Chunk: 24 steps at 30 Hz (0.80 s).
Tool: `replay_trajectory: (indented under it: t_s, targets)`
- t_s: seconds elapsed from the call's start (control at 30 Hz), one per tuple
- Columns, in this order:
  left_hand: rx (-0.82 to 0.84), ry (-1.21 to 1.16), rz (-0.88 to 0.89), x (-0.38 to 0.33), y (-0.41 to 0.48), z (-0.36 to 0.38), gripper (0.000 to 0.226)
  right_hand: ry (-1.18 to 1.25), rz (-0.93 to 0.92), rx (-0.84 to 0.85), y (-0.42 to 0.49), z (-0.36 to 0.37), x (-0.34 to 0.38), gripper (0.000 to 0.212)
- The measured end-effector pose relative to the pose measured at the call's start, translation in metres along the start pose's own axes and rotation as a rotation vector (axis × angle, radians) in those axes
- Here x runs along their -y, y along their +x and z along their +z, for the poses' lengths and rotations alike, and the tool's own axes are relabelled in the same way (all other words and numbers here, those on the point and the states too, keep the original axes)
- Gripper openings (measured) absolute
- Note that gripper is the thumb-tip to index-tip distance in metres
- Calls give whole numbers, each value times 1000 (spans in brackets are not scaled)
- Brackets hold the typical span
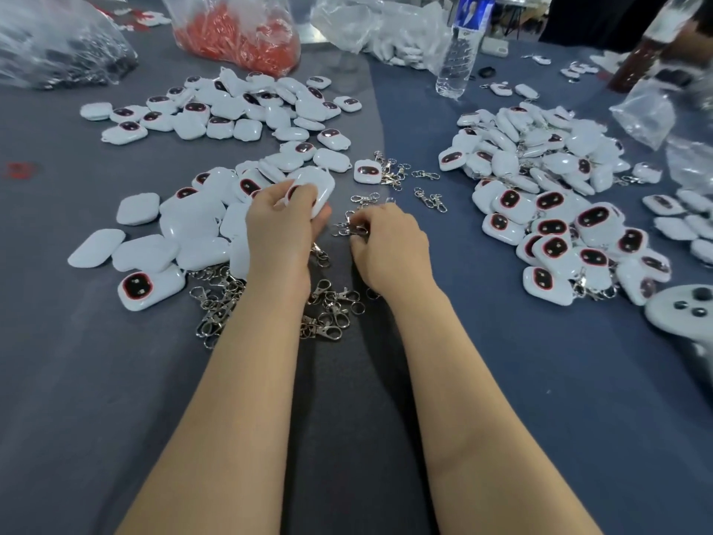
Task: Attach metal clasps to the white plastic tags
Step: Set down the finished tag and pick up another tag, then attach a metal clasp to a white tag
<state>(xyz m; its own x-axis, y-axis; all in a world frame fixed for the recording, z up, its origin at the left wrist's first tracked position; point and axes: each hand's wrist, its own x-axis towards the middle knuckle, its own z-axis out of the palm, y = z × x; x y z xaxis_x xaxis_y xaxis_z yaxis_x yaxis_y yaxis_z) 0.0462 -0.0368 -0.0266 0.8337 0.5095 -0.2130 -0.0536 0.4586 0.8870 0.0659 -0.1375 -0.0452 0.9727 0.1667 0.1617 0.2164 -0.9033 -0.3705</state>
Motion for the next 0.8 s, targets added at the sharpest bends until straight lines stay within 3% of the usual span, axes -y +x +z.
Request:
replay_trajectory:
  t_s: [0.3, 0.5, 0.8]
  targets:
    - [38, -50, -80, 6, -4, 1, 35, 146, 74, 86, 0, -3, 2, 18]
    - [7, -25, -7, 5, -5, 0, 28, 624, 128, -55, -1, -12, -5, 6]
    - [113, 404, 201, 5, -8, -1, 26, 1003, 109, -64, -3, -23, -3, 19]
